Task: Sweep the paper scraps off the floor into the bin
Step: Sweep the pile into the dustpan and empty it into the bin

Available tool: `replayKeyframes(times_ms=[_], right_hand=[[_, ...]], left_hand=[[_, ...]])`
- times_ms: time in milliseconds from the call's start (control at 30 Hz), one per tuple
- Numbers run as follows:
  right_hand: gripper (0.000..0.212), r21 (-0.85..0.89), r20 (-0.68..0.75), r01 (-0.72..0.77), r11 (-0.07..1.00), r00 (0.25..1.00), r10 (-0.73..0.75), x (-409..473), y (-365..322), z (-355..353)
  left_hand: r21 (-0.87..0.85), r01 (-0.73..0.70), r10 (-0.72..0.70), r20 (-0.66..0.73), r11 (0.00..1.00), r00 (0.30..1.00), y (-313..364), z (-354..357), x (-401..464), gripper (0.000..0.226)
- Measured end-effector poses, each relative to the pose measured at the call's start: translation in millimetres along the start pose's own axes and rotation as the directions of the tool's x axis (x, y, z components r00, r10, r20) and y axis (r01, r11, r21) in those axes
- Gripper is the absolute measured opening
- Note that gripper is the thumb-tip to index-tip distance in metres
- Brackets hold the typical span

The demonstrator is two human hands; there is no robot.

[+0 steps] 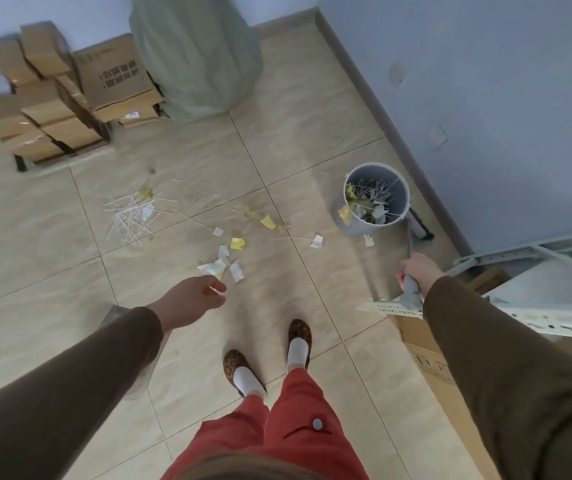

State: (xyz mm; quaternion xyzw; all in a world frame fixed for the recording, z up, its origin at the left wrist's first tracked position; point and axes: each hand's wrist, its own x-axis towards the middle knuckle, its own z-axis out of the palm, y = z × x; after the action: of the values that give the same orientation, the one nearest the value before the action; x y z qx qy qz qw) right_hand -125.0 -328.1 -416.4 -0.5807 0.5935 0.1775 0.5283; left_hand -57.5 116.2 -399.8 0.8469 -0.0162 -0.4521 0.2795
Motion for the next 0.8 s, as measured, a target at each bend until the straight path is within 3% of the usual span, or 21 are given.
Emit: replayKeyframes(times_ms=[167, 300, 400, 533, 600, 667, 800], right_hand=[[0.019, -0.026, 0.004, -0.031, 0.999, 1.000, 0.031, -2.0, 53.2, 38.7], [0.039, 0.279, 0.003, -0.120, 0.953, 0.992, 0.124, -39.3, 88.8, 98.3], [0.042, 0.368, 0.056, -0.190, 0.910, 0.982, 0.182, -73.3, 98.3, 137.7], [0.023, 0.402, 0.135, -0.247, 0.881, 0.968, 0.210, -110.4, 102.4, 168.7], [0.026, 0.410, 0.157, -0.244, 0.879, 0.968, 0.196, -124.8, 109.3, 179.9], [0.031, 0.374, 0.188, -0.236, 0.897, 0.966, 0.176, -137.9, 117.2, 184.9], [0.018, 0.252, 0.317, -0.196, 0.948, 0.942, 0.111, -164.5, 117.8, 162.9]], left_hand=[[0.030, 0.030, -0.031, 0.016, 0.999, 0.999, -8.3, 11.7, -7.0, 0.022], [0.009, 0.047, -0.047, 0.018, 0.999, 0.999, -9.6, 19.6, -16.3, 0.023], [-0.012, 0.036, -0.036, 0.016, 0.999, 0.999, -7.1, 22.3, -23.1, 0.022], [-0.047, 0.017, -0.017, -0.007, 0.999, 1.000, -4.9, 23.3, -30.5, 0.022], [-0.054, 0.014, -0.015, -0.010, 0.998, 1.000, -7.4, 23.4, -33.8, 0.023], [-0.059, 0.012, -0.013, -0.007, 0.998, 1.000, -11.8, 23.0, -37.0, 0.025], [-0.053, 0.015, -0.016, -0.010, 0.998, 1.000, -22.3, 21.4, -42.5, 0.027]])
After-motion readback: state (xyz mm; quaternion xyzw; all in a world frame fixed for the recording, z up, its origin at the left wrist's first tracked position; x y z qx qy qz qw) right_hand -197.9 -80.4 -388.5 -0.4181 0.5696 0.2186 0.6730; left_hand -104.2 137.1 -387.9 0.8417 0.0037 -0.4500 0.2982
